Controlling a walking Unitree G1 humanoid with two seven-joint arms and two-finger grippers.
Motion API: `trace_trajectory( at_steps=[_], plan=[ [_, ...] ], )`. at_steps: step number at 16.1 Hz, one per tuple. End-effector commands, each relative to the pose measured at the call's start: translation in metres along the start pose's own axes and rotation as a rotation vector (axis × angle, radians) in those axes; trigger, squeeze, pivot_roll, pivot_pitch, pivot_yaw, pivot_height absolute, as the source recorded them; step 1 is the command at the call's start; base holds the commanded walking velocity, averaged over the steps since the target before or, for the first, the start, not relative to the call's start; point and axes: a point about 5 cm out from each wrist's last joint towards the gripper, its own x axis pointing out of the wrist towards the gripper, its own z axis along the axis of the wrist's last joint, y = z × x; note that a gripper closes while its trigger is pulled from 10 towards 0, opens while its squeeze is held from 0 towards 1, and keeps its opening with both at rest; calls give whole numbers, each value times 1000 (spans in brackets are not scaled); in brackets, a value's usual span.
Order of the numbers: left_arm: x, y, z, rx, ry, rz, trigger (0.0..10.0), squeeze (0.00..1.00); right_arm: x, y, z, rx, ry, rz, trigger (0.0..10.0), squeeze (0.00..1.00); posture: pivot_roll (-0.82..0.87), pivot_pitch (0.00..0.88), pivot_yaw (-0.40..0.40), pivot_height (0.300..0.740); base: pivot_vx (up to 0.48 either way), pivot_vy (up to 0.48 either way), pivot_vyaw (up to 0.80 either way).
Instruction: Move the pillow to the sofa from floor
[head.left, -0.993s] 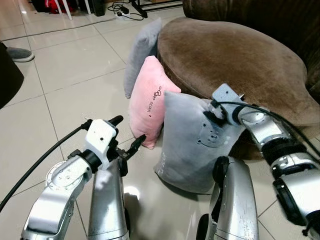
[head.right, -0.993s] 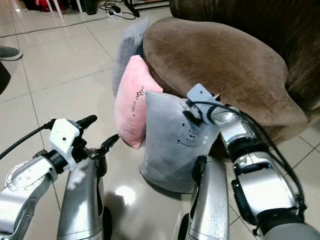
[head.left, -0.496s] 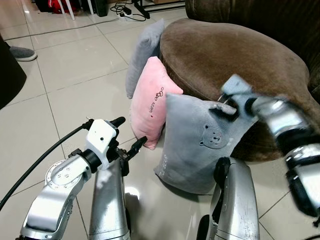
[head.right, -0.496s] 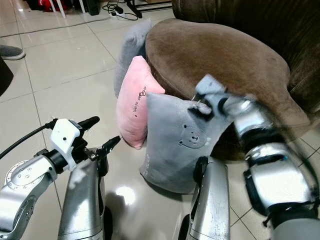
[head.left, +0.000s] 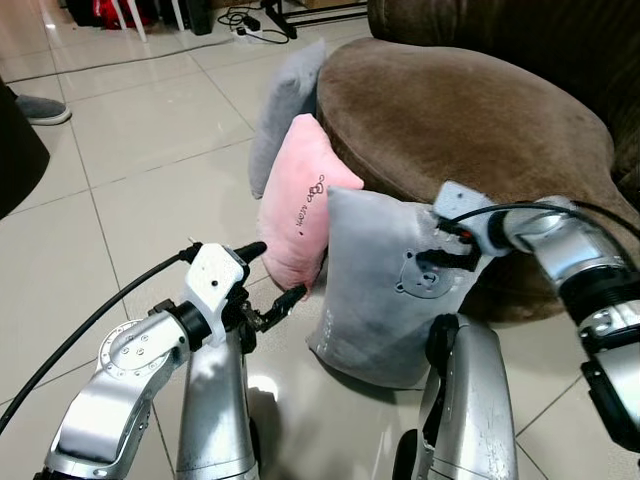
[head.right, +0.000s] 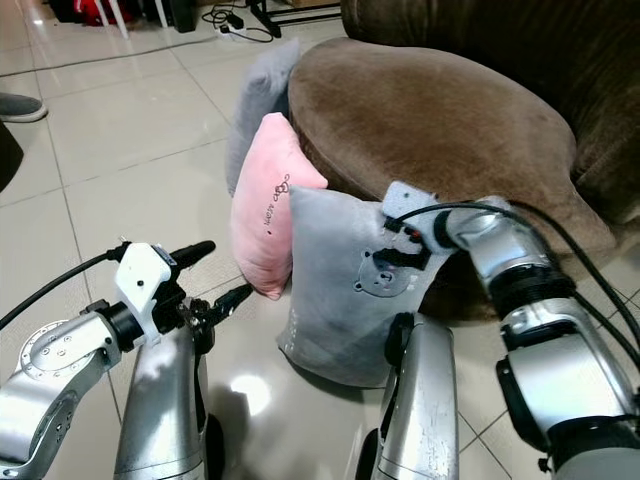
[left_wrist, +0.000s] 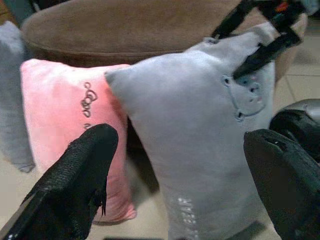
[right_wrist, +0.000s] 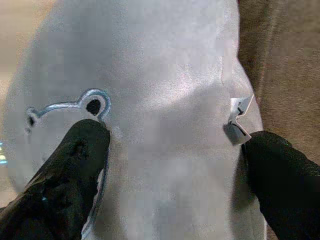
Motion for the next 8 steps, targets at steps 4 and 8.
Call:
trace_trajectory(
  at_steps=[4,8],
  plan=[
    [-3,1,-3,-5,24,-21,10000,0,13,15,-9,-8,54,-7,10000,0,23,0,0,352,0,0,0],
    [-1,0,-3,-1,27,-36,10000,0,22,27,-14,-48,105,1,7373,0,24,0,-1,352,0,0,0]
  ],
)
